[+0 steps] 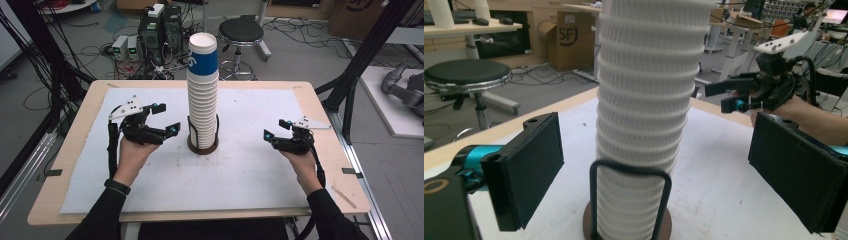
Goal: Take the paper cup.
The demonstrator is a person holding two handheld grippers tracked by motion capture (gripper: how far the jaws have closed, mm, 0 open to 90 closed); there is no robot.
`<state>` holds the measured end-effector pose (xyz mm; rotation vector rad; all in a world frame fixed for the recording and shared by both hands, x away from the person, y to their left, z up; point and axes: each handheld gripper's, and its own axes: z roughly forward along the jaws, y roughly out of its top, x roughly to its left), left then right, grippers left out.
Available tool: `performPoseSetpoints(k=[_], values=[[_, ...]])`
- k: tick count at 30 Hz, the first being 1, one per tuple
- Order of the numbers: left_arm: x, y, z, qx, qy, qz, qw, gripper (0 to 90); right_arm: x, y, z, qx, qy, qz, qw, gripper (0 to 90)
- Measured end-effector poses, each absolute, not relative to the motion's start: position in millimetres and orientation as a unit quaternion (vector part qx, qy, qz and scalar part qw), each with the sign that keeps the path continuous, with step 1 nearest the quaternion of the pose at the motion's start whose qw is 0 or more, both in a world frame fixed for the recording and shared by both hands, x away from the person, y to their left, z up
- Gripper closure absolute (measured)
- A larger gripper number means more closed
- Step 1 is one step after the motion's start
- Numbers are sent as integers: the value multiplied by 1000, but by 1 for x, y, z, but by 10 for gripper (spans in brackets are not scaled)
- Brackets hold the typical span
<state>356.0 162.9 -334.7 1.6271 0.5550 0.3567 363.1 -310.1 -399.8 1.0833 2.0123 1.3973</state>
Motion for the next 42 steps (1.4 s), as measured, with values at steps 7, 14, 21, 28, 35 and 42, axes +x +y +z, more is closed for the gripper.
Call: performPoseSetpoints(k=[7, 14, 21, 28, 35, 42], values=[[363, 151, -314, 713, 230, 159, 643, 74, 364, -310, -400, 393, 732, 508, 227, 194], [375, 141, -297, 707, 223, 152, 653, 74, 364, -310, -401, 393, 732, 508, 226, 194], [384, 128, -281, 707, 214, 154, 656, 74, 364, -310, -401, 392, 733, 508, 226, 194], [392, 116, -269, 713, 206, 157, 651, 74, 364, -309, -400, 394, 732, 509, 225, 194], [399, 110, -265, 715, 206, 152, 651, 74, 363, -309, -400, 394, 732, 510, 223, 194], [406, 105, -262, 717, 203, 148, 650, 74, 364, -308, -401, 392, 733, 510, 223, 194]])
